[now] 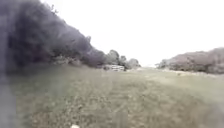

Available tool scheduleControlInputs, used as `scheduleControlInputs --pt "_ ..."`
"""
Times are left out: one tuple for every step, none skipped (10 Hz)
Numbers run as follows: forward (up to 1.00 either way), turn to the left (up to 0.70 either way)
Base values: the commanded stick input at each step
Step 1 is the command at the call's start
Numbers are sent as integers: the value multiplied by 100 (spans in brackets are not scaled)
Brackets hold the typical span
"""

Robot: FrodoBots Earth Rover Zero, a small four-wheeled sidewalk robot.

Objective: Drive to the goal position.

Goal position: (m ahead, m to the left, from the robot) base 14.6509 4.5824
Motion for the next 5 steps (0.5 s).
scheduleControlInputs --pt "85 0" --pt "85 0" --pt "85 0" --pt "85 0" --pt "85 0"
